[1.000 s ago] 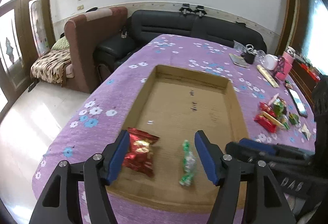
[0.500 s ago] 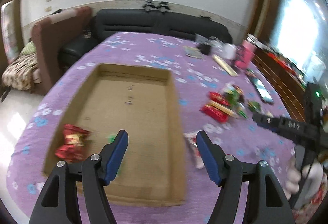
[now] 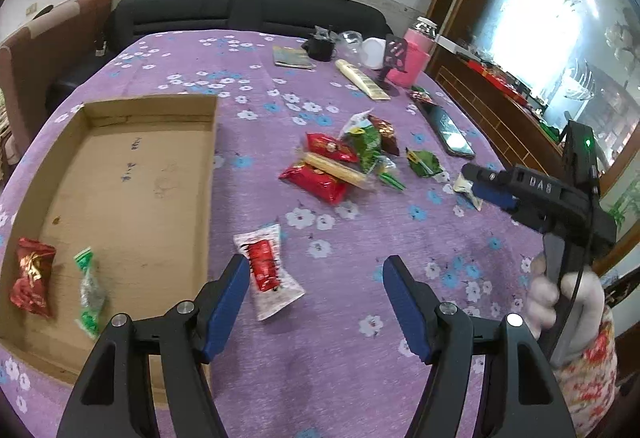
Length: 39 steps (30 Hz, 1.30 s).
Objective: Organize snacks
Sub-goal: 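Move the right tool back to the snacks and approach the green bag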
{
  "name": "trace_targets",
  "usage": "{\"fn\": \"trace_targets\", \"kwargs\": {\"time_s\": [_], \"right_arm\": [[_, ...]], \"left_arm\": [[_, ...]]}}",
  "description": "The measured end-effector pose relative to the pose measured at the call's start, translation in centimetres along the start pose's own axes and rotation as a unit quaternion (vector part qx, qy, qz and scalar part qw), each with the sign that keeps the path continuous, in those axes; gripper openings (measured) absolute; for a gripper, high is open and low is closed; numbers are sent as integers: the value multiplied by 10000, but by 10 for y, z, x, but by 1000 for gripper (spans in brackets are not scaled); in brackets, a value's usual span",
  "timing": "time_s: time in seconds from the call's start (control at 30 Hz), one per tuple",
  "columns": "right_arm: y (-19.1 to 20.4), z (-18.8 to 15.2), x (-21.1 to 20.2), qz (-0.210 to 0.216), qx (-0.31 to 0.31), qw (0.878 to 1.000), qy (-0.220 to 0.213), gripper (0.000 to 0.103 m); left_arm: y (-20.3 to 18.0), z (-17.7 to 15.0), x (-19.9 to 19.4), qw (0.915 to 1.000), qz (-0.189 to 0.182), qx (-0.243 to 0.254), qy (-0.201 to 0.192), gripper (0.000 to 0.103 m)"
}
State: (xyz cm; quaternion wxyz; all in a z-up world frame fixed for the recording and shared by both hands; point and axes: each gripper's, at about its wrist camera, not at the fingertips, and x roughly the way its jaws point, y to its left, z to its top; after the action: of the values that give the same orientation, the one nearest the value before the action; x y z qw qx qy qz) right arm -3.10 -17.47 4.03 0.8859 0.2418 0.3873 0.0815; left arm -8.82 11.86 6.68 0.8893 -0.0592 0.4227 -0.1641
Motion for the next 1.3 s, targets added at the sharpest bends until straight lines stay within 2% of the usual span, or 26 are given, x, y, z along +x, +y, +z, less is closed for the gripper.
{"fn": "trace_targets", "kwargs": {"time_s": [0.13,0.27,0.6,0.73,0.87,1.03,1.2,1.3], "right_arm": [[-25,15,-6,-284,154,9994,-128,45],[-25,19,6,-350,56,9994,10,45],[15,10,38,177,-270,9988,373,45],[24,7,45,262,-324,9982,442,46],[11,15,43,163,-33,9996,238,46],[-13,32,44,-164,271,9995,24,46],[-15,43,64,-392,278,9987,185,46],[-8,44,78,-444,189,9984,298,51]], "left_arm": [[-4,1,13,9999,-74,-27,115,74],[-5,0,22,9995,-197,-114,216,74],[0,2,46,9989,13,-13,471,74],[-1,14,47,9992,-104,-51,392,74],[-3,20,47,9993,-147,-38,328,74],[-2,21,52,9990,-252,-75,368,74],[-6,45,53,9988,-396,-52,299,74],[-13,67,55,9991,-359,132,186,75]]}}
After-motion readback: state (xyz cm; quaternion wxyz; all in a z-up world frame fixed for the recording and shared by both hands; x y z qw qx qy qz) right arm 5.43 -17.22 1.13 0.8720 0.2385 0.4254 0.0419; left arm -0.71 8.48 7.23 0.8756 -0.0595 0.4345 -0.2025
